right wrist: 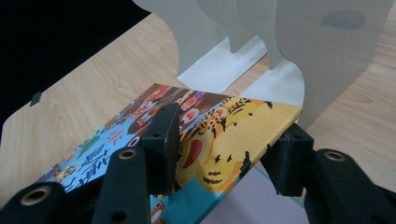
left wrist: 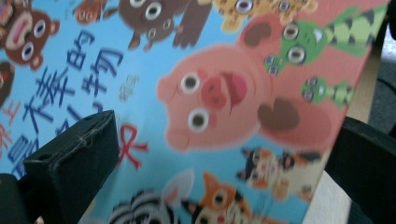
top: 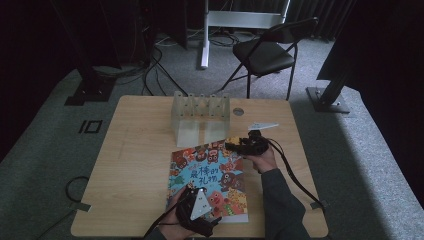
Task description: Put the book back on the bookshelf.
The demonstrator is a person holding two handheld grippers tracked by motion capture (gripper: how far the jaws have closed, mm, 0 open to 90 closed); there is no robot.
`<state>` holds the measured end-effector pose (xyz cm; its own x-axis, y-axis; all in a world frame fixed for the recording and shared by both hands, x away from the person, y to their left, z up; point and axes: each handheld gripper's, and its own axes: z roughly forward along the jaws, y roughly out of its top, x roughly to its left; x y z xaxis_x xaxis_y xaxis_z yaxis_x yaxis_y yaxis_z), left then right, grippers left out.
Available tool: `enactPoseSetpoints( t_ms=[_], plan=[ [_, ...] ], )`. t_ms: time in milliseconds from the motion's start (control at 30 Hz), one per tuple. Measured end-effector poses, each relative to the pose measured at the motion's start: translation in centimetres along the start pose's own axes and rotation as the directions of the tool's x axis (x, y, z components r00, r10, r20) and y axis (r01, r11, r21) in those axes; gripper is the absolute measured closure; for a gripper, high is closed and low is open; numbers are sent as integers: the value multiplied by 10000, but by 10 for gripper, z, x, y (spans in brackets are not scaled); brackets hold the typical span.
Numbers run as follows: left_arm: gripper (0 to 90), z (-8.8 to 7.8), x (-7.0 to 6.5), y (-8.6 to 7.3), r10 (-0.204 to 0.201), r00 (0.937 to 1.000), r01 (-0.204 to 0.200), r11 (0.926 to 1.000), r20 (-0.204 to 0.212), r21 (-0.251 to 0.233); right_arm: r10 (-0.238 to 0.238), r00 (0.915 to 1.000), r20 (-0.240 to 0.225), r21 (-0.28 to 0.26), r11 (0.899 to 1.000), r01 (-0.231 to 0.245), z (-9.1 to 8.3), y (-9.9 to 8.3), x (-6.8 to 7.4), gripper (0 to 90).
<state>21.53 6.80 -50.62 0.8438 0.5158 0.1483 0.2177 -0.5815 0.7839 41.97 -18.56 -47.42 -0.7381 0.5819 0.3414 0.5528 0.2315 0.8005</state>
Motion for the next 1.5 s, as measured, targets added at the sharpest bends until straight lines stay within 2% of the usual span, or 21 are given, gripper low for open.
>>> enactPoseSetpoints(
  t_ms=[133,233,367,500,833,1000,1033,1133,1167,1200,1300,1333,1367,1400,1500],
  plan=[
    [2,-8,4,-14,-412,9991,410,9990,122,161,-52,9999,-142,-96,9999,51,-1,4,1,550],
    [2,-15,7,-27,-670,9978,669,9974,17,267,-64,9996,-276,-202,9998,59,-2,7,2,571],
    [2,-26,14,-42,-1123,9936,1126,9931,-117,321,-182,9993,-311,-262,9995,174,-3,11,6,584],
    [2,-36,22,-49,-1512,9884,1515,9882,-177,214,-337,9991,-239,-216,9992,332,-3,17,10,586],
    [3,-46,28,-53,-1422,9898,1423,9898,-123,108,-515,9986,-70,-151,9986,514,-4,26,19,595],
    [3,-53,39,-57,-1730,9847,1729,9849,-213,-69,-562,9984,-43,-127,9983,561,-4,28,21,598],
    [3,-56,47,-59,-1915,9809,1912,9815,-336,-115,-585,9983,-46,-140,9982,584,-4,29,21,598],
    [8,-57,57,-62,-2120,9754,2110,9772,-612,-225,-619,9981,-32,-143,9980,619,-4,30,22,600],
    [8,-57,57,-62,-2120,9754,2110,9772,-612,-225,-619,9981,-32,-143,9980,619,-4,30,22,600],
    [8,-56,64,-62,-2267,9709,2250,9739,-766,-295,-621,9981,-33,-153,9980,621,-4,30,22,601],
    [8,-53,76,-62,-2423,9641,2406,9702,-1089,-288,-571,9984,2,-208,9982,571,-5,30,23,607],
    [8,-50,80,-62,-2571,9584,2565,9663,-1236,-213,-559,9984,29,-234,9982,560,-5,30,24,609],
    [7,-50,80,-62,-2571,9584,2565,9663,-1236,-213,-559,9984,29,-234,9982,560,-5,30,24,609],
    [7,-45,92,-63,-2940,9485,2951,9554,-1176,-90,-561,9984,48,-249,9981,562,-5,30,24,609],
    [8,-40,105,-66,-3250,9391,3263,9452,-1119,-65,-655,9978,59,-368,9972,656,-7,30,27,612]
  ],
)
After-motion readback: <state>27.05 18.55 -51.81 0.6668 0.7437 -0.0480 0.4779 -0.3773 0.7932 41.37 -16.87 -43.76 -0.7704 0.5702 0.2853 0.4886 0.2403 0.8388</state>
